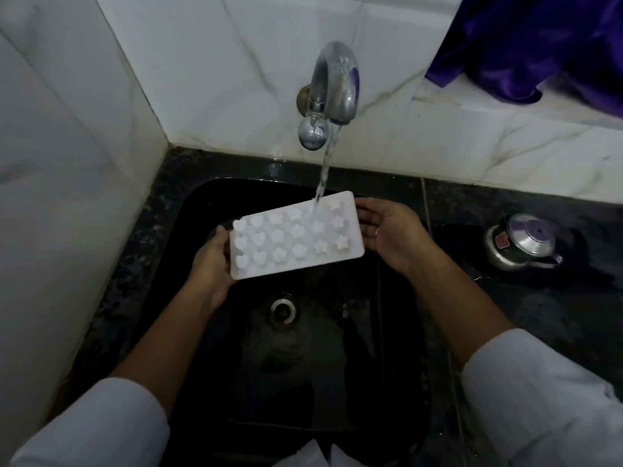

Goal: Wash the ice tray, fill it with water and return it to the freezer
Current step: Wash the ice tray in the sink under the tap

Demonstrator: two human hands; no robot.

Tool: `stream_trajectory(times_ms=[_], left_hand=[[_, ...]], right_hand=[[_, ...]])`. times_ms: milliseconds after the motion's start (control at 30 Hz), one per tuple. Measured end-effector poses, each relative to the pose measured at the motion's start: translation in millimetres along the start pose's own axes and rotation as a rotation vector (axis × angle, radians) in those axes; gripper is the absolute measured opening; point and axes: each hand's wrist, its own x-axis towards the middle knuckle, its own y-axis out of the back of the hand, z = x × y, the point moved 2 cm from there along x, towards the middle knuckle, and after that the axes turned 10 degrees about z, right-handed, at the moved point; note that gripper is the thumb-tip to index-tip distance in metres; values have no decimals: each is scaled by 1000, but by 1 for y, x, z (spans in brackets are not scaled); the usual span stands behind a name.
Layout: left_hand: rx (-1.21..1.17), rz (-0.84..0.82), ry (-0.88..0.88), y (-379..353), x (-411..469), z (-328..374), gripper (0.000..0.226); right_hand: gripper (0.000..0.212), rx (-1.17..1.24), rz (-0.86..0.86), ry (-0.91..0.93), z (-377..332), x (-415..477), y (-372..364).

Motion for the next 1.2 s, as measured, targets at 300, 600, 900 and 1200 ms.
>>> stream_trajectory(times_ms=[300,600,900,1200], left_hand=[[149,-180,90,-55,-25,-14,60],[60,-128,-80,-10,-27,31,71],[-15,-69,-233,32,-33,73,64],[36,-114,39,14,-7,36,74]], right_hand=[[26,76,103,103,-38,-17,67],[27,63,169,-103,27,-3,43],[26,-66,2,-83,43,0,-26],[44,-266,-99,238,-5,-4,20]])
